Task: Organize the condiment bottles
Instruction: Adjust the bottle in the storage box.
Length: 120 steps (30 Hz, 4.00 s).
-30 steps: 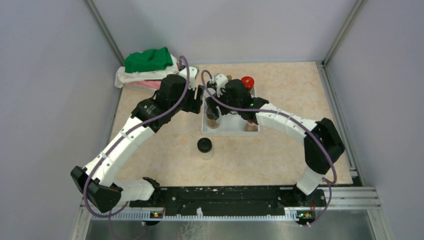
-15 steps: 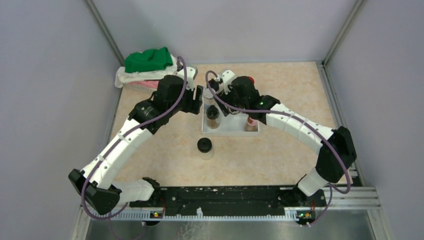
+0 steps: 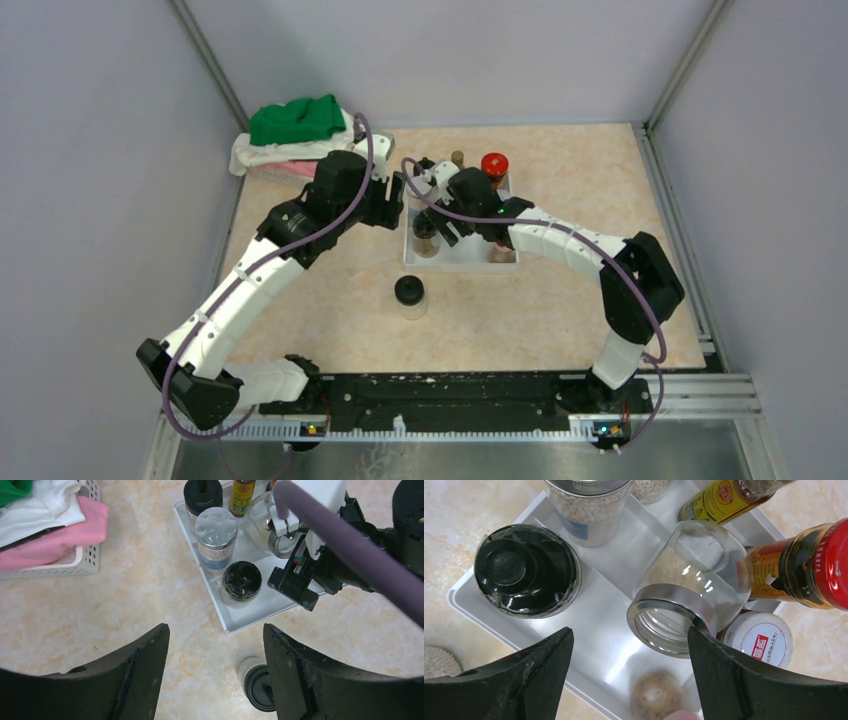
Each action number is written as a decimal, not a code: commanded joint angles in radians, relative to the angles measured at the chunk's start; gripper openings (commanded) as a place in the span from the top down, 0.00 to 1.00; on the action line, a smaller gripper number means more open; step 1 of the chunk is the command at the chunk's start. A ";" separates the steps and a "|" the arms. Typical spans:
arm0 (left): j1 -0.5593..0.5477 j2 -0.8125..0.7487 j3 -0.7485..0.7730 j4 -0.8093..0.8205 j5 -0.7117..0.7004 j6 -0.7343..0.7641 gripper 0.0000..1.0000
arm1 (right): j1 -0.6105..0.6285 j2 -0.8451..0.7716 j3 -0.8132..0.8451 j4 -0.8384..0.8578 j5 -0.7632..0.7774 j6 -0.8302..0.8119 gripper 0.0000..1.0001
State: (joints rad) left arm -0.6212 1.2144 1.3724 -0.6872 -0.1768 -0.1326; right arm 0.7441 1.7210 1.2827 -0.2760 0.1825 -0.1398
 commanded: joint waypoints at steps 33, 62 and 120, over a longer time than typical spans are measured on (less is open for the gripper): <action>0.005 0.012 0.020 0.026 0.006 0.020 0.25 | -0.140 0.083 0.136 0.098 0.094 -0.049 0.09; 0.013 -0.003 -0.002 0.035 0.027 0.018 0.25 | -0.174 0.000 0.177 -0.019 -0.174 -0.037 0.32; 0.041 0.137 0.088 -0.038 0.011 0.071 0.25 | -0.336 0.347 0.505 -0.370 -0.824 -0.593 0.32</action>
State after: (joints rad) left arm -0.5838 1.3426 1.4246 -0.7376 -0.1501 -0.0727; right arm 0.4030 2.0075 1.7508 -0.7403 -0.7132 -0.6754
